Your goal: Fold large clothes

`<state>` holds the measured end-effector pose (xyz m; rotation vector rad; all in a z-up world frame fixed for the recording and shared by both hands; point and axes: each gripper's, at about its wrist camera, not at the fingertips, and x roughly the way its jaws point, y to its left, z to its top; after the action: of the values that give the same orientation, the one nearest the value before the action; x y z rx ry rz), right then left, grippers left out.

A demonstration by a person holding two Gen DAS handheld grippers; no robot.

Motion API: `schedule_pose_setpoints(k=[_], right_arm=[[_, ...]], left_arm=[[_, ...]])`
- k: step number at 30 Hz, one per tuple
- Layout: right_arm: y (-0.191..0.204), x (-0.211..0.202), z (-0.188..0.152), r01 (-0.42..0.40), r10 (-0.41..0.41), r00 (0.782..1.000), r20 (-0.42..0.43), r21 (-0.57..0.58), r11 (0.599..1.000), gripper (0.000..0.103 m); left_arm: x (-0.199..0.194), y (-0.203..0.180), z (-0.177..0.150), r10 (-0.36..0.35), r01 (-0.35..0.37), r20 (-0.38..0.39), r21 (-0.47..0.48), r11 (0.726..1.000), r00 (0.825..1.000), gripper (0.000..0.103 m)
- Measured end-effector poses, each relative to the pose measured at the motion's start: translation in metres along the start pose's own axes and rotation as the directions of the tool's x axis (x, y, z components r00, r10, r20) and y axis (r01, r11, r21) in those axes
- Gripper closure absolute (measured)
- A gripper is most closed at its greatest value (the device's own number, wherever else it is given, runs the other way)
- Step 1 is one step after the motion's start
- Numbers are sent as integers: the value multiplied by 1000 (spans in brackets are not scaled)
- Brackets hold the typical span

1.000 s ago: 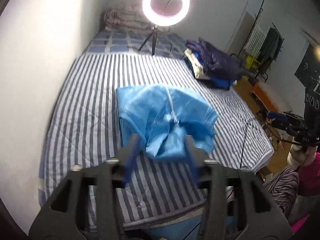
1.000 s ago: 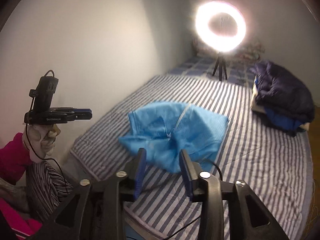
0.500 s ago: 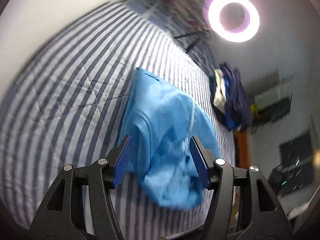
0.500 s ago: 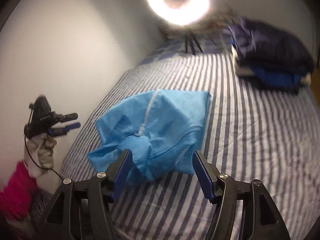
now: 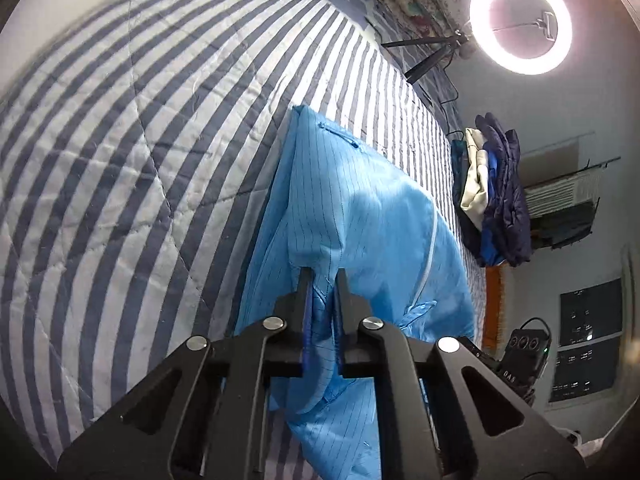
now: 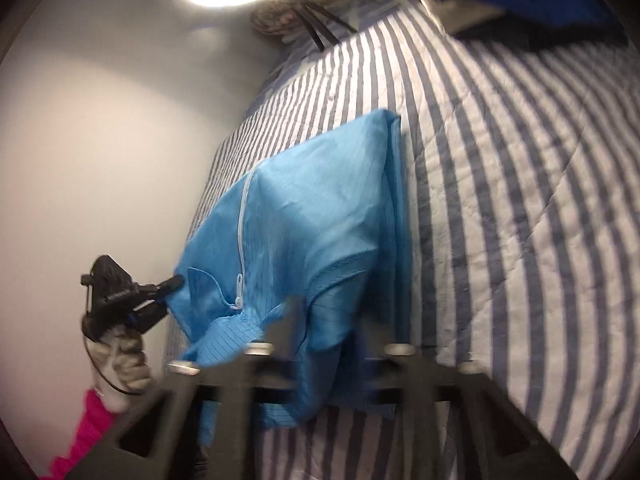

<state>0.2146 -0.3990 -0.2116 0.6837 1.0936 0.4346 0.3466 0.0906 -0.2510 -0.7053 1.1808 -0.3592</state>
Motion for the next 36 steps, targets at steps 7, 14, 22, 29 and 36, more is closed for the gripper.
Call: schedule_pose_setpoints(k=[7, 14, 22, 29, 36], right_arm=[[7, -9, -7, -12, 11, 1000, -21, -36, 999, 103], [4, 10, -17, 132, -138, 988, -64, -87, 987, 103], [62, -37, -13, 335, -319, 942, 101, -317, 887, 71], [111, -7, 37, 314, -240, 947, 212, -466, 827, 74], [115, 77, 66, 310, -295, 949, 114, -525, 793, 79]], left_arm=[[13, 0, -20, 171, -169, -6, 136, 976, 985, 99], [26, -10, -31, 236, -232, 8, 204, 951, 972, 96], [-21, -58, -24, 312, -368, 212, 322, 873, 926, 87], [20, -126, 8, 215, -299, 229, 451, 841, 949, 87], [108, -116, 31, 324, -354, 150, 506, 787, 934, 87]])
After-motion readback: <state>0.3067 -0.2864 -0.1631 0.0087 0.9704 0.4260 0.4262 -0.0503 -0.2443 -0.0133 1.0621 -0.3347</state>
